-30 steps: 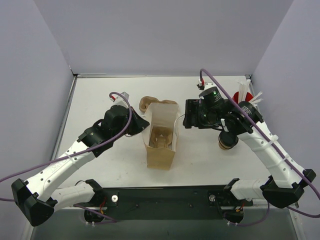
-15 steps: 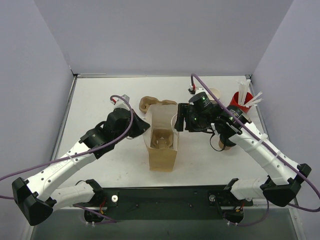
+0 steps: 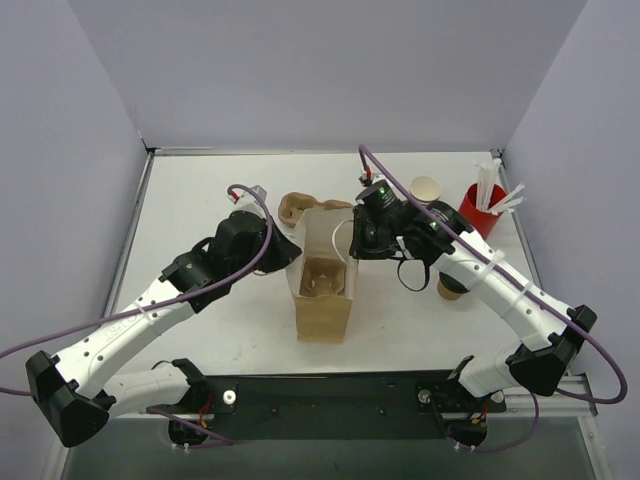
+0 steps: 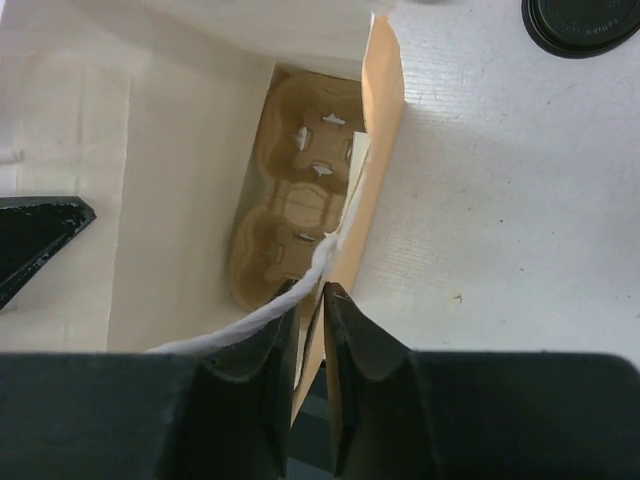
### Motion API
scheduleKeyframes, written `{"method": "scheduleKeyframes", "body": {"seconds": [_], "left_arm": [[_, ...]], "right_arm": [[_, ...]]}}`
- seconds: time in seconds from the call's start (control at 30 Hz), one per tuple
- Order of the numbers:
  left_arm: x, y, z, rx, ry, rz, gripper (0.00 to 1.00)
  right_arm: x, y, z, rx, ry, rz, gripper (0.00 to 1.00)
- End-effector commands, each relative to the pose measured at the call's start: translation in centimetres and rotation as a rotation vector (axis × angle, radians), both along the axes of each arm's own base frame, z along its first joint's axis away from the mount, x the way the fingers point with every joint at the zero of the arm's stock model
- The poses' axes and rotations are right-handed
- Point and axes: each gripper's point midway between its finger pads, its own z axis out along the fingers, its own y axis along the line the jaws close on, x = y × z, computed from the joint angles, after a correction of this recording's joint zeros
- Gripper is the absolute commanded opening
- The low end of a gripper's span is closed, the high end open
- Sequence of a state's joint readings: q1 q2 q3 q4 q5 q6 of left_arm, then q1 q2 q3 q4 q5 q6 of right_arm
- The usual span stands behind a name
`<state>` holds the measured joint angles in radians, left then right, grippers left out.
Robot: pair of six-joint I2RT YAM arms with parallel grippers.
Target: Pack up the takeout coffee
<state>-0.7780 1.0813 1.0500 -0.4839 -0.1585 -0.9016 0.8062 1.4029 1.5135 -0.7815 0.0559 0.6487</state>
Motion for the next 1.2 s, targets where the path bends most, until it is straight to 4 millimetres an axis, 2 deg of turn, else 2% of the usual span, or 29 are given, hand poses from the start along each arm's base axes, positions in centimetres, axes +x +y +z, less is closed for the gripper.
{"method": "scheduleKeyframes", "body": {"seconds": [0.0,0.13,0.47,0.77,1.17], "left_arm": [[0.0,-1.1,3.1,-0.008,-0.070,-0.085,0.00],[0.2,-1.2,2.8,0.018,-0.061,-0.108,0.02],[0.4,-1.3,2.7,0.047,-0.056,-0.134,0.00],[0.2,-1.3,2.1,0.070,-0.039,-0.147,0.00],[0.4,-1.7,2.5,0.075,-0.031,-0.158,0.00]], "right_arm": [[0.4,0.2,1.8,0.008,-0.040,0.007,0.09],[0.5,0.0,1.8,-0.007,-0.038,0.004,0.00],[0.5,-0.1,2.4,-0.027,-0.044,0.020,0.00],[0.4,0.2,2.2,-0.068,-0.037,0.044,0.00],[0.4,0.1,2.8,-0.080,-0.040,0.051,0.00]]}}
